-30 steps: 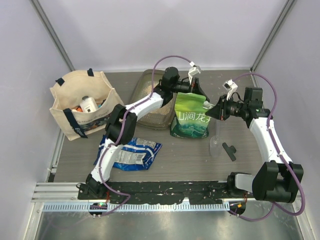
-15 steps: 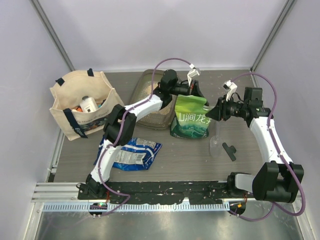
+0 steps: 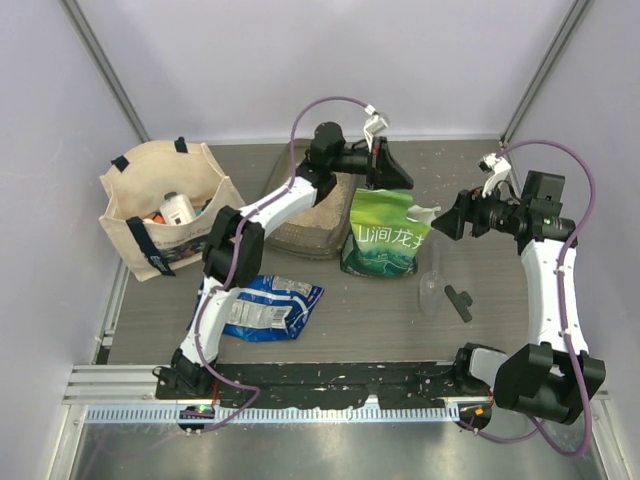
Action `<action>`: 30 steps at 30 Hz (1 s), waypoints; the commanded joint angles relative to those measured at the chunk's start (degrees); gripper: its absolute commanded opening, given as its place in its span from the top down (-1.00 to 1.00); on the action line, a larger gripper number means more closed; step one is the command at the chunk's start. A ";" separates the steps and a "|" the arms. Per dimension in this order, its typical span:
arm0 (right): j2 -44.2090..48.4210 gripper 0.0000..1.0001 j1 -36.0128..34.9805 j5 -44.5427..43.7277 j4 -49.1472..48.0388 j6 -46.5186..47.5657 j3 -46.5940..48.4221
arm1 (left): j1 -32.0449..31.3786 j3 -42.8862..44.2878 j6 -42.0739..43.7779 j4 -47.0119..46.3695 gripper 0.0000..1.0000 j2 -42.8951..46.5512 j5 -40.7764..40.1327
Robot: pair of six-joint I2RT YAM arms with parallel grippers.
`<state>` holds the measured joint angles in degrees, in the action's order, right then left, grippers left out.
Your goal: Fill the litter box with clean litter
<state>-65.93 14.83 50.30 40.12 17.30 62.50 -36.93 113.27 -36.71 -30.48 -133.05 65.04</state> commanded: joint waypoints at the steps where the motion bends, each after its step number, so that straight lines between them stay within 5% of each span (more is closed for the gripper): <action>1: 0.63 -0.61 2.83 4.17 2.51 5.81 1.23 | 3.35 4.32 2.86 4.45 0.40 3.58 -6.05; 8: -0.25 -0.66 4.16 13.75 5.41 16.62 -1.24 | 8.44 -6.02 16.28 20.44 -0.51 17.28 -13.61; 13: 4.31 -0.68 3.55 14.13 2.09 15.78 -6.41 | 9.42 -11.40 28.69 36.35 -0.55 25.99 -16.16; 15: 8.25 -0.68 2.66 9.23 -11.24 8.40 -13.26 | 9.51 -13.77 32.29 40.65 -0.55 28.63 -17.66; 17: 9.85 -0.68 2.40 7.10 -21.77 1.70 -18.09 | 9.50 -15.62 33.45 42.42 -0.55 30.21 -18.71; 25: 5.90 -0.68 1.78 13.06 -39.12 -10.53 -22.85 | 9.51 -15.89 38.98 51.48 -0.55 31.98 -18.28; 30: 3.01 -0.67 -0.41 16.40 -42.75 -12.20 -22.16 | 9.51 -15.80 39.08 52.71 -0.55 31.81 -18.36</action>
<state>-60.99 16.21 62.41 7.18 8.60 39.33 -27.57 97.14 0.12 19.88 -102.37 46.94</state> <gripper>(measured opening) 0.837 0.773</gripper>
